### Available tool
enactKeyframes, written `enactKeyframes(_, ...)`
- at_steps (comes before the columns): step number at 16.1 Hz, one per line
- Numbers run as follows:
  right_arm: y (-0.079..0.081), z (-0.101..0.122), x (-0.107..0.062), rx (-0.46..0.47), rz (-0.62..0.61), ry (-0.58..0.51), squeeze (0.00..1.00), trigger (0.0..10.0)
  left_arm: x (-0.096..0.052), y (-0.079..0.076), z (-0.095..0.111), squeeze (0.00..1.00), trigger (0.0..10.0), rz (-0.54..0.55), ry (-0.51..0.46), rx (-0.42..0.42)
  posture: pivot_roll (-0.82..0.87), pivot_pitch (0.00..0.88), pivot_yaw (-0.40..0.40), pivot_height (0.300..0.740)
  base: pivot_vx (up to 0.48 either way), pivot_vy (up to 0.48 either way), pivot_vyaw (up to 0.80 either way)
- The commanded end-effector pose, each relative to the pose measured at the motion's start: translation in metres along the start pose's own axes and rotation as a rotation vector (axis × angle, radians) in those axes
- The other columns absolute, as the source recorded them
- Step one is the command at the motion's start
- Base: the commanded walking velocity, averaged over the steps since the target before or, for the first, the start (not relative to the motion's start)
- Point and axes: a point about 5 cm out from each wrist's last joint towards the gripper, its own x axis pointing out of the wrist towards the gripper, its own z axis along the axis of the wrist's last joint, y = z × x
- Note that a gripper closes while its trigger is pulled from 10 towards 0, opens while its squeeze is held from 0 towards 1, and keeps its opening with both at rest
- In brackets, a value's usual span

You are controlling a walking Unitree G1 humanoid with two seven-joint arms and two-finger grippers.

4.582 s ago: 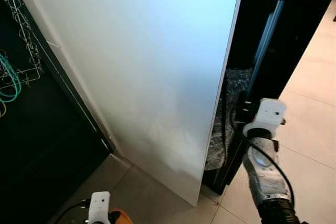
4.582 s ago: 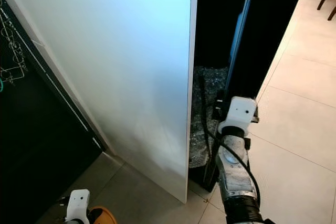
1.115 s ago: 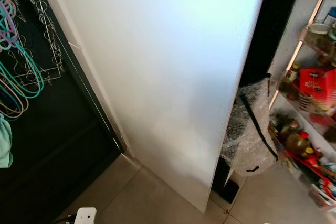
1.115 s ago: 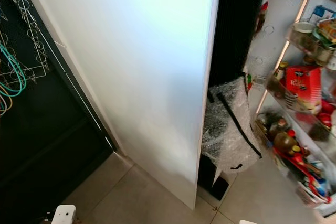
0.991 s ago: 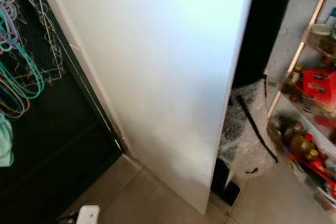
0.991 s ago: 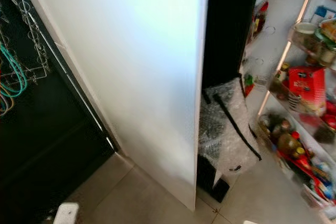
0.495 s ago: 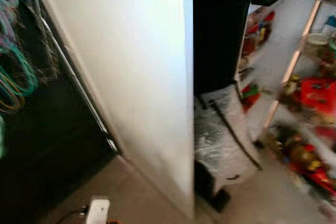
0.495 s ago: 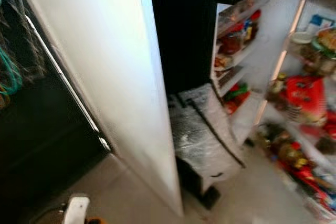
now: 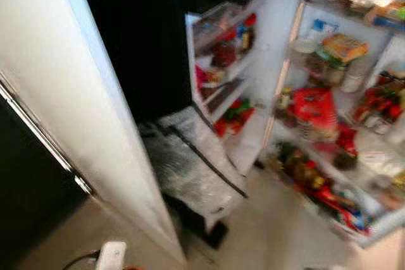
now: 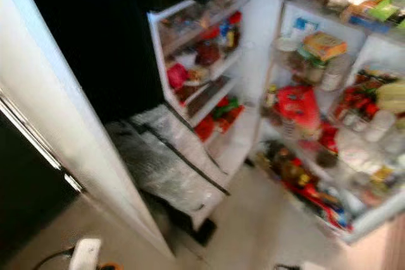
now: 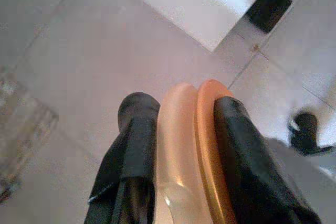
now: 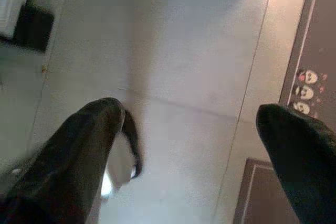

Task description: Restocking fridge

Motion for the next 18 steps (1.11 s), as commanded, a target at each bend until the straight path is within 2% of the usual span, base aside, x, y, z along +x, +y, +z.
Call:
enactKeyframes(1,-0.004,0.0,0.0,-0.009,-0.005,0.001,0.0,10.0,-0.001,-0.003,-0.009,0.0,10.0,-0.016,0.029,-0.013,-0.05,0.042,0.08,0.74,0.0,-0.398,0.0)
enactKeyframes(6,-0.004,-0.001,0.0,-0.045,0.009,0.005,0.0,10.0,-0.005,0.002,-0.019,0.0,10.0,-0.006,0.054,-0.017,-0.05,0.042,0.078,0.74,0.0,-0.395,0.0)
enactKeyframes(7,0.008,-0.011,-0.003,-0.068,0.032,0.012,0.0,10.0,-0.005,0.004,-0.021,0.0,10.0,-0.002,0.062,-0.018,-0.06,0.044,0.077,0.74,0.0,-0.394,0.77)
enactKeyframes(10,0.015,-0.015,-0.004,-0.089,0.045,0.017,0.0,10.0,-0.005,0.003,-0.021,0.0,10.0,-0.002,0.062,-0.019,-0.06,0.043,0.076,0.74,0.0,-0.394,0.79)
enactKeyframes(16,0.02,-0.019,-0.005,-0.115,0.06,0.018,0.0,10.0,-0.001,-0.024,-0.022,0.0,10.0,-0.025,0.065,-0.008,-0.05,0.044,0.074,0.74,0.0,-0.393,0.77)
enactKeyframes(17,0.02,-0.019,-0.005,-0.119,0.066,0.017,0.0,10.0,-0.001,-0.022,-0.02,0.0,10.0,-0.021,0.062,-0.01,-0.05,0.044,0.073,0.74,0.0,-0.368,0.0)
enactKeyframes(18,0.021,-0.018,-0.005,-0.122,0.071,0.015,0.0,10.0,-0.002,-0.012,-0.019,0.0,10.0,-0.012,0.056,-0.013,-0.06,0.043,0.072,0.74,0.0,-0.36,0.0)
